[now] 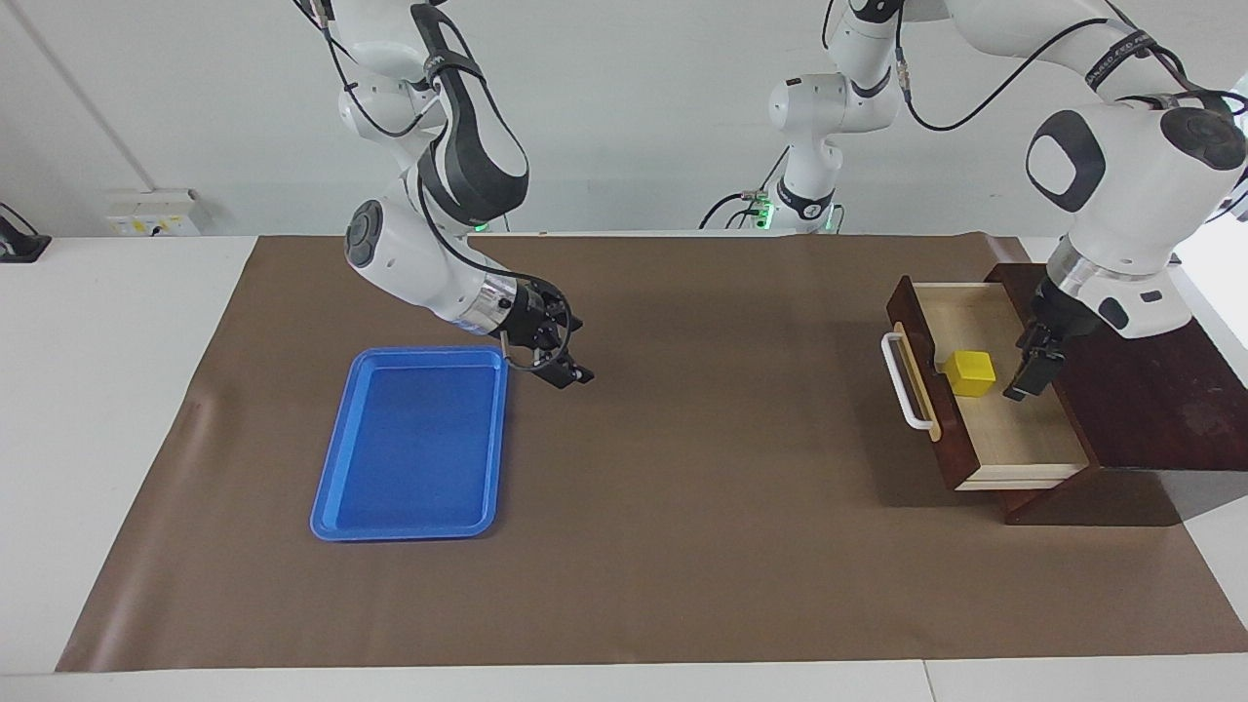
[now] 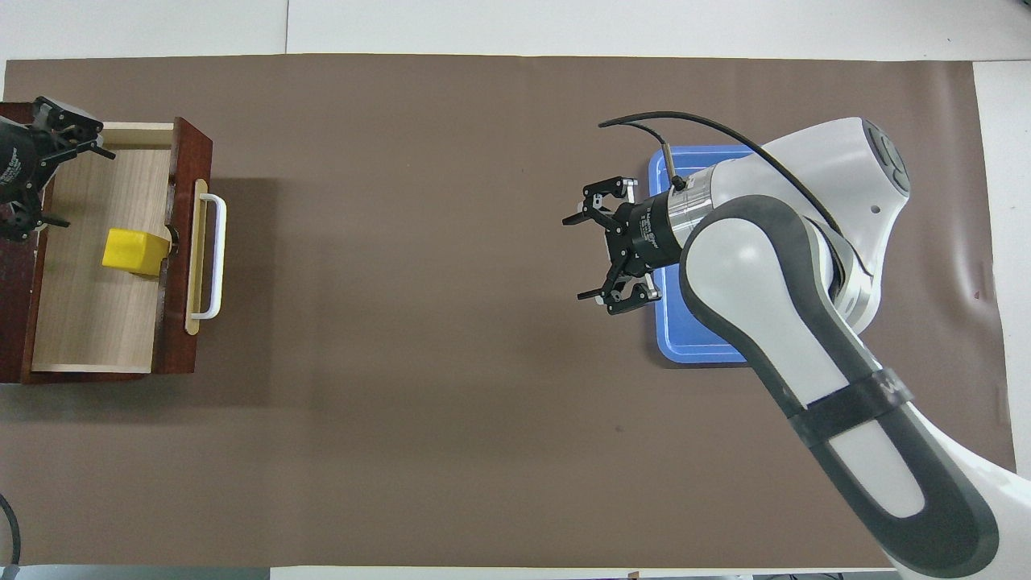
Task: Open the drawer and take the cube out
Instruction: 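Reach into the open drawer and grasp the yellow cube with the left gripper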
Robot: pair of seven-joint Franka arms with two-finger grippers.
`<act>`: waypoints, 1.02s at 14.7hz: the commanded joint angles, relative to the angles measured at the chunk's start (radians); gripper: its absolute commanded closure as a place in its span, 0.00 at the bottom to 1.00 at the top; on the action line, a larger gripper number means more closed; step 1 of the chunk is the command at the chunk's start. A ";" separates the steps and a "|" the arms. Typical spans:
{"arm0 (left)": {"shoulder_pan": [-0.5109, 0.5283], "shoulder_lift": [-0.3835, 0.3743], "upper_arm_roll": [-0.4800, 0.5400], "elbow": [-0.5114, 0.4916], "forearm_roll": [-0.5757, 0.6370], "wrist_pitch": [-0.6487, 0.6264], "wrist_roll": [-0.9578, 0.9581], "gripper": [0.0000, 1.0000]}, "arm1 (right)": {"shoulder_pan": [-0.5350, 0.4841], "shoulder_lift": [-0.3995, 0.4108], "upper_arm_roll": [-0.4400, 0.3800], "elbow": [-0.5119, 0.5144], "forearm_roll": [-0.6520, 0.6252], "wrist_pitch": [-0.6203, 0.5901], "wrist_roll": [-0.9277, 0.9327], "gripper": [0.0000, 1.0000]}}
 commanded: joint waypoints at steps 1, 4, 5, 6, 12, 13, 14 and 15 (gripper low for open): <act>-0.005 -0.084 -0.002 -0.179 -0.014 0.100 -0.214 0.00 | 0.015 0.012 -0.002 0.008 0.028 0.027 -0.019 0.00; -0.002 -0.088 0.002 -0.207 -0.009 0.104 -0.316 0.00 | 0.010 0.012 -0.002 0.008 0.025 0.012 -0.018 0.00; 0.006 -0.085 0.002 -0.212 -0.003 0.102 -0.330 0.00 | 0.010 0.012 -0.002 0.008 0.024 0.011 -0.018 0.00; 0.017 -0.086 0.002 -0.230 0.006 0.102 -0.332 0.00 | 0.012 0.012 -0.002 0.004 0.024 0.013 -0.018 0.00; 0.050 -0.089 0.002 -0.299 0.016 0.168 -0.338 0.00 | 0.012 0.011 -0.002 -0.002 0.022 0.011 -0.024 0.00; 0.049 -0.089 0.002 -0.309 0.014 0.173 -0.340 0.00 | 0.012 0.011 -0.002 -0.002 0.022 0.011 -0.024 0.00; 0.049 -0.089 0.002 -0.315 0.016 0.174 -0.338 0.00 | 0.012 0.011 -0.002 -0.002 0.022 0.015 -0.024 0.00; 0.049 -0.091 0.002 -0.318 0.016 0.176 -0.338 0.00 | 0.012 0.011 -0.002 -0.002 0.022 0.019 -0.024 0.00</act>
